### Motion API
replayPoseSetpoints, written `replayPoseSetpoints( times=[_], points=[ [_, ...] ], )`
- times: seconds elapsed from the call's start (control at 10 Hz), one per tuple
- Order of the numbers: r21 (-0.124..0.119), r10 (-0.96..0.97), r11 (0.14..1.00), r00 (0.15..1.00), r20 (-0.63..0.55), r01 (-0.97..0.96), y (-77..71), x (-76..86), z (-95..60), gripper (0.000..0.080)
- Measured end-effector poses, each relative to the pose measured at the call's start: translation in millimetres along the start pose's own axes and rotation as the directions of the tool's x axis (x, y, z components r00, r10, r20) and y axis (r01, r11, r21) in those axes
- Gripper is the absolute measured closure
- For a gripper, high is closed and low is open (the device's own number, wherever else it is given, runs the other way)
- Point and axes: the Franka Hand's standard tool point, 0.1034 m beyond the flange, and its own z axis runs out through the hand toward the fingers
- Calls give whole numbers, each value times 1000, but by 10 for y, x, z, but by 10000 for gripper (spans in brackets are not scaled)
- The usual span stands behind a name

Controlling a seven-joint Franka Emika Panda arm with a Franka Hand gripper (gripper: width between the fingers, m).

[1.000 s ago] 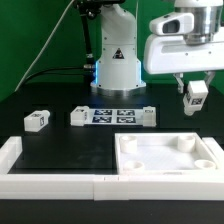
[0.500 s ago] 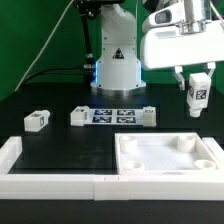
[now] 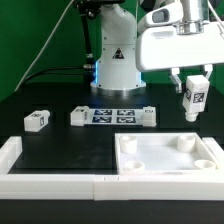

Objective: Assemble one leg

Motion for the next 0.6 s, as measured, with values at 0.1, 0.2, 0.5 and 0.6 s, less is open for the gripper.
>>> replayPoseSetpoints(
  times=[0.1,0.2,0.5,0.6],
  points=[
    [-2,-22,1000,1000,-14,22,75,152,33,512],
    [-3,-40,999,999,-30,40,124,313,82,512],
    [-4,-115,993,993,-9,115,337,635,222,512],
    [-3,-118,993,993,-9,118,318,608,224,512]
  ],
)
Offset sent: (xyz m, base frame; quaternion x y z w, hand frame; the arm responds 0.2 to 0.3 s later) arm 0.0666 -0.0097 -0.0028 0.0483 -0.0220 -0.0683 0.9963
